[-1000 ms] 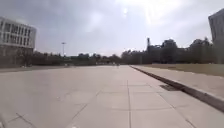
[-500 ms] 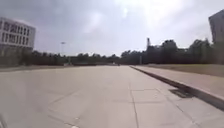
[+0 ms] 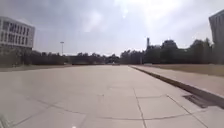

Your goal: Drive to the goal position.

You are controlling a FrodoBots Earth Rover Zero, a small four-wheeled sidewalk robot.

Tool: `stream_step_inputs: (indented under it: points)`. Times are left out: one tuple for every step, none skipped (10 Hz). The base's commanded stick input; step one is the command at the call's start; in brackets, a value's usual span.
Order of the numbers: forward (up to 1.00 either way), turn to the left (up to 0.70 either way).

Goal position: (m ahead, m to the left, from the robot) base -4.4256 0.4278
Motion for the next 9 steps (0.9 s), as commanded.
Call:
stream_step_inputs:
  points:
    - [1.0, 0.0]
    - [1.0, 0.0]
    - [1.0, 0.0]
    - [1.0, 0.0]
    - [1.0, 0.0]
    - [1.0, 0.0]
    - [1.0, 0.0]
    - [1.0, 0.0]
    - [1.0, 0.0]
